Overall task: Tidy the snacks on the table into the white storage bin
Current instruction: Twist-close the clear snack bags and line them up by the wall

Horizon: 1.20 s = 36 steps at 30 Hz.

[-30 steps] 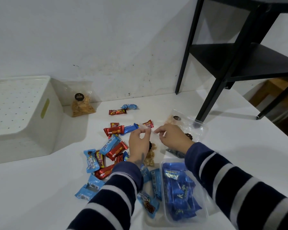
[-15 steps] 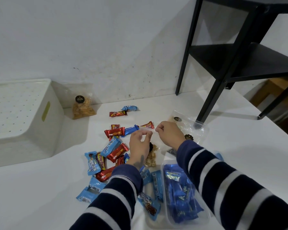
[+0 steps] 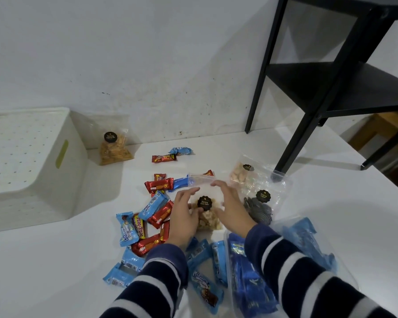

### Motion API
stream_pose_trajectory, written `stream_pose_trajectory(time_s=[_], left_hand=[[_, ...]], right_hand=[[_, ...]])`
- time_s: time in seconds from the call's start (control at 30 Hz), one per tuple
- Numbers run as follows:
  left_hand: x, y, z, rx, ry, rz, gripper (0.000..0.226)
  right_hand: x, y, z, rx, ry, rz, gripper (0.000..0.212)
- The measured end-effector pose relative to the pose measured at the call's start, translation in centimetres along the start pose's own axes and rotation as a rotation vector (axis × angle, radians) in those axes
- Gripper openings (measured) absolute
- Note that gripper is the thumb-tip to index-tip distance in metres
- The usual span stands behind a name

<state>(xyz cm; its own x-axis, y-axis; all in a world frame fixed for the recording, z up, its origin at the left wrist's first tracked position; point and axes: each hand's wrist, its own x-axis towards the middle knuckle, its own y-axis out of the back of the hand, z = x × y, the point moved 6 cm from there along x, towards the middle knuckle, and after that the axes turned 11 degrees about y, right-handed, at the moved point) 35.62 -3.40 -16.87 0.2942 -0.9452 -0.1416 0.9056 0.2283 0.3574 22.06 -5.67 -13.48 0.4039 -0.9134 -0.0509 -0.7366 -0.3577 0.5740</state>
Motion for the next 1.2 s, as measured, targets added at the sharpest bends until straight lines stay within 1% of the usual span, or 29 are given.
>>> stream_pose_trajectory(time_s=[0.1,0.23,0.33,0.37,0.4,0.43,0.5,0.53,0.6,0.67,0.8,0.97,1.1,1.2], left_hand=[[0.6,0.7,0.8,-0.046,-0.046,0.027,0.055],[2.9,2.4,2.3,-0.127,-0.094,0.081,0.052],[5.6,4.1,3.0,-0.212,-0.061,0.155,0.044],[6.7,4.8,3.0,-0.166,-0.052,0.191,0.039],[8.1,5.4,2.9,-0.035,-0.057,0.234,0.036],[9.5,5.9,2.6,0.159,-0.061,0.261,0.036],[12.5,5.9,1.4,0.540,-0.020,0.219,0.040],[13.8,5.7,0.7,0.671,0.020,0.168,0.044],[16.0,5.1,-0.2,0.823,0.051,0.073,0.050],[17.9,4.3,-0.8,0.906,0.043,-0.021,0.056],[19.5,4.0,-1.8,1.007,0.073,-0.164,0.065],[16.7,6.5,-3.4,1.033,0.045,-0.210,0.066],[14.8,8.4,-5.2,1.021,0.046,-0.222,0.068],[14.1,9.1,-5.6,0.994,0.042,-0.218,0.066]], right_hand=[[0.6,-1.6,0.5,-0.017,-0.004,-0.048,0.073],[3.5,-0.9,-0.4,-0.058,0.047,0.041,0.076],[6.8,0.6,-1.6,-0.091,0.098,0.083,0.079],[8.2,1.3,-1.9,-0.111,0.108,0.084,0.080],[9.6,1.9,-2.1,-0.135,0.116,0.088,0.080],[11.2,2.5,-2.4,-0.162,0.126,0.095,0.081],[14.4,3.5,-3.1,-0.195,0.146,0.113,0.084],[16.0,3.7,-3.4,-0.194,0.148,0.116,0.085],[19.3,3.9,-3.9,-0.184,0.157,0.116,0.084],[22.4,3.5,-4.5,-0.183,0.190,0.122,0.081],[27.0,0.9,-4.4,-0.141,0.222,0.097,0.081],[30.2,-4.3,-4.1,-0.020,0.219,0.007,0.084],[30.6,-9.0,-5.1,0.078,0.241,-0.090,0.088],[30.7,-11.0,-5.3,0.117,0.234,-0.091,0.086]])
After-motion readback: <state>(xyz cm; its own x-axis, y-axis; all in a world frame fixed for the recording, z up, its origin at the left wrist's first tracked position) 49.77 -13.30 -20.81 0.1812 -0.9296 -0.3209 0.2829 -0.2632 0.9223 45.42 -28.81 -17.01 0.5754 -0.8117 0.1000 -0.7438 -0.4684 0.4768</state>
